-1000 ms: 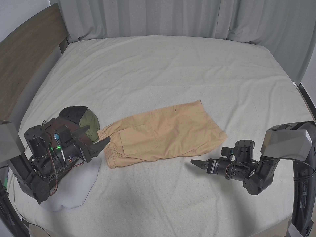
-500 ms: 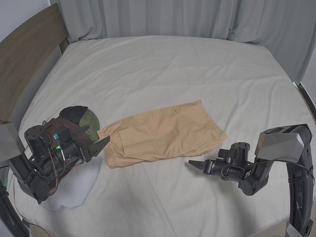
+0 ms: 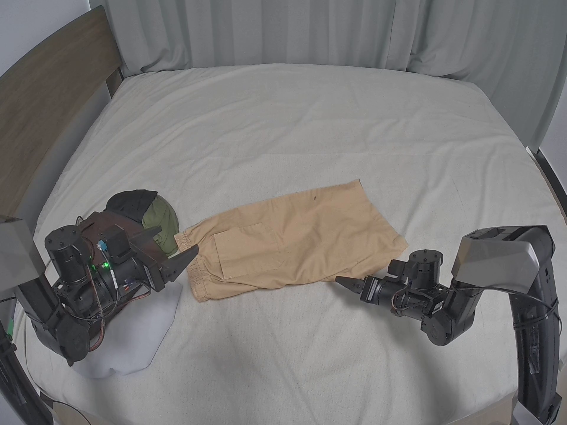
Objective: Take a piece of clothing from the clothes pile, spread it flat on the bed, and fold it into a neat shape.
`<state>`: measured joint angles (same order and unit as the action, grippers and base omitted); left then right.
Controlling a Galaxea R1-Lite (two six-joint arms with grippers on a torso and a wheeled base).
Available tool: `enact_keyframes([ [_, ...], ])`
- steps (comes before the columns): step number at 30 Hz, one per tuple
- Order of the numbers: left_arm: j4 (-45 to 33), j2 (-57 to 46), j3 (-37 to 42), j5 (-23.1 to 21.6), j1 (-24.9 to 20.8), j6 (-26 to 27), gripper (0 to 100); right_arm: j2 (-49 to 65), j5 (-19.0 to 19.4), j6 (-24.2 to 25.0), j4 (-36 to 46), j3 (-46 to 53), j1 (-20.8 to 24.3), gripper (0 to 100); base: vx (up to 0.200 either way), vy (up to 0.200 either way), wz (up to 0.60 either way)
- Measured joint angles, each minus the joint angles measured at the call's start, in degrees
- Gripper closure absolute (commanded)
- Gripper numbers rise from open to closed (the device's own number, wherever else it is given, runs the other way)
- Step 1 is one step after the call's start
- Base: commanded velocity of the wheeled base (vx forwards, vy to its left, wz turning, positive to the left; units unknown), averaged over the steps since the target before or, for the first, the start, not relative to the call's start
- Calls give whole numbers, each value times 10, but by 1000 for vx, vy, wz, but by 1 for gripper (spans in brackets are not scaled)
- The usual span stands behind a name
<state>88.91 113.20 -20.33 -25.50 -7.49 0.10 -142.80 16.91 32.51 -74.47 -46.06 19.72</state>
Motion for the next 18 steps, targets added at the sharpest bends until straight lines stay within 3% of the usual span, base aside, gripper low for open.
enact_keyframes([
  [18,0,1,-3,0,2,-3,0,-55,-22,51,2,-119,12,0,0,0,0],
])
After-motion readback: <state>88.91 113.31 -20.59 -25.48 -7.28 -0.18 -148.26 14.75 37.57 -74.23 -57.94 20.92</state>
